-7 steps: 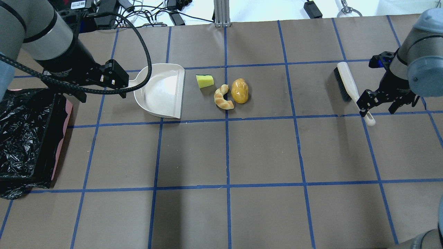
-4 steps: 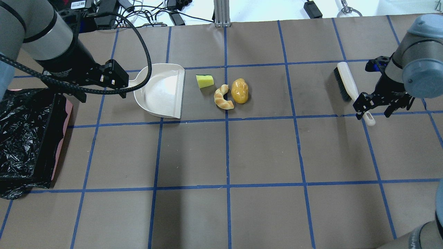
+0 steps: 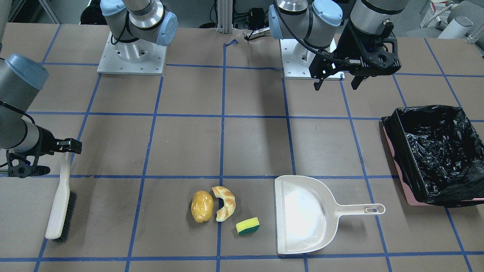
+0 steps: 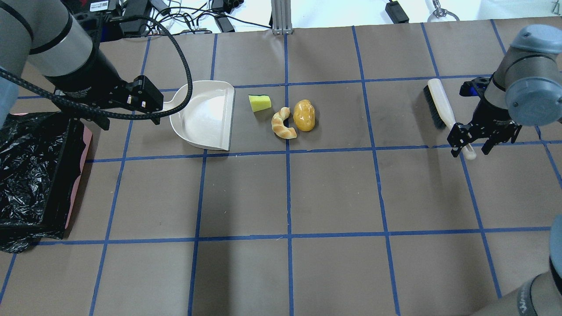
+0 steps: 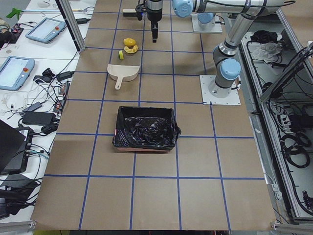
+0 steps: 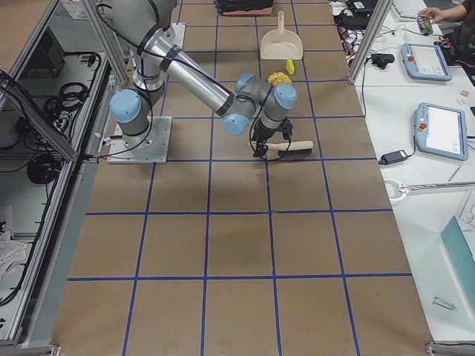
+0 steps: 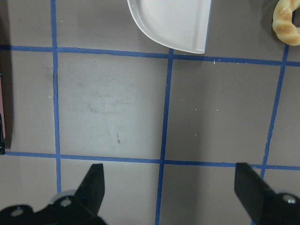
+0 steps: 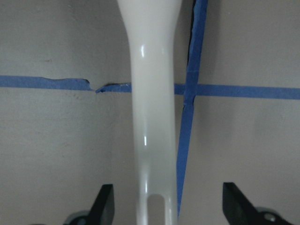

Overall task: Sweep and dump trash into bin
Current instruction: 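Grasp the white dustpan handle with the left gripper while the right lifts the brush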

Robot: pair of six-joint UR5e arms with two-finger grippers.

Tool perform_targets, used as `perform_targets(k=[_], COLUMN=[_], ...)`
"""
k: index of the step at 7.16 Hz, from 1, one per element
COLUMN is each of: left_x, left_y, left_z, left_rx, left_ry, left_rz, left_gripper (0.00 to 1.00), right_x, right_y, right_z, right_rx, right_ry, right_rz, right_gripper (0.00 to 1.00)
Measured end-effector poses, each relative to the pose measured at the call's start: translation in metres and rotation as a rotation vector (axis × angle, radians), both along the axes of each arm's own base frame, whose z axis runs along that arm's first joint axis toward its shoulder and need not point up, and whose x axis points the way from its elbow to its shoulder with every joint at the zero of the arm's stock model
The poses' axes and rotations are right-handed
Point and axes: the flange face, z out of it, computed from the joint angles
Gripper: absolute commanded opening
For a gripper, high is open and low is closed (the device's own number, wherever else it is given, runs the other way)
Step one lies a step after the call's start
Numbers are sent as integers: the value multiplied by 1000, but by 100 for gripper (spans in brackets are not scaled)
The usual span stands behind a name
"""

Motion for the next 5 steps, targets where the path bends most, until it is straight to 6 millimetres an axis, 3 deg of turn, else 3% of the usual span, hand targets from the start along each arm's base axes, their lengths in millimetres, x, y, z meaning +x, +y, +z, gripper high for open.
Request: perform_targets(k=[1,4,5], left_x=[0,1,3], left_y=[0,0,-2], left_z=[0,0,-2], left_rx=[0,1,4], left_ry=[0,0,1], left_rz=[0,0,-7], left_gripper=[100,100,100], right_x=[0,1,1], right_y=[-1,-2,-2], right_z=[1,1,1], right_rx=[-4,-7,-7], right_ry=[-2,-7,-8], right_rz=[-2,-6,-7], right_gripper=[68,67,56])
